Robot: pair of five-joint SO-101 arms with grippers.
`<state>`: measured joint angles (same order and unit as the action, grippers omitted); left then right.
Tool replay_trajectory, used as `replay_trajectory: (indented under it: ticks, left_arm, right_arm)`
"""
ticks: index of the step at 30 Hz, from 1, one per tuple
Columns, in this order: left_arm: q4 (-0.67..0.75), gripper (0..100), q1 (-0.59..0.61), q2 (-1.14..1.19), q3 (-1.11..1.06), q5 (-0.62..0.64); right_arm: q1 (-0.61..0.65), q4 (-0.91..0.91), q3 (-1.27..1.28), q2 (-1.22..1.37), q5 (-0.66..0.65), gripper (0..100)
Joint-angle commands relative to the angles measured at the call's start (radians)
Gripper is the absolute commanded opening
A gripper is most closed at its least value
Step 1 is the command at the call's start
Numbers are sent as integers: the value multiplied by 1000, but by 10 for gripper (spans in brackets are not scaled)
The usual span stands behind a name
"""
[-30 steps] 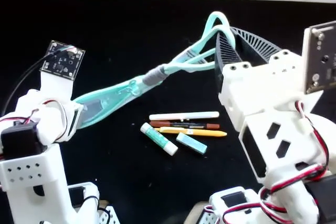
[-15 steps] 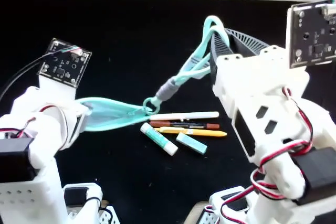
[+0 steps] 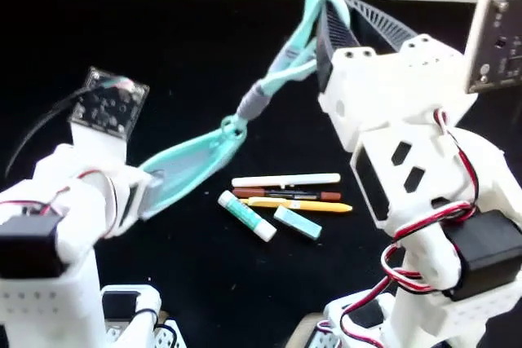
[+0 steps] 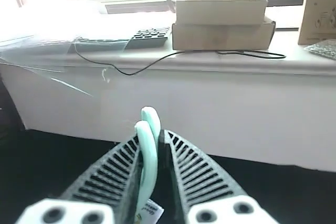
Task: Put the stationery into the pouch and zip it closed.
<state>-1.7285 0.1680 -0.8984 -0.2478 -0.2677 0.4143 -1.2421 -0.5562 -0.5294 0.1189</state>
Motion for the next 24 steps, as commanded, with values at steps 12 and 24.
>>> replay_trajectory:
  ticks: [12,24]
  left_arm:
    - [5,277,77,-2,71,6]
    - [3,274,76,-8,185,12]
  right_arm:
    - [47,-179,-400,107,6,9]
    - [45,-99,-119,105,12,9]
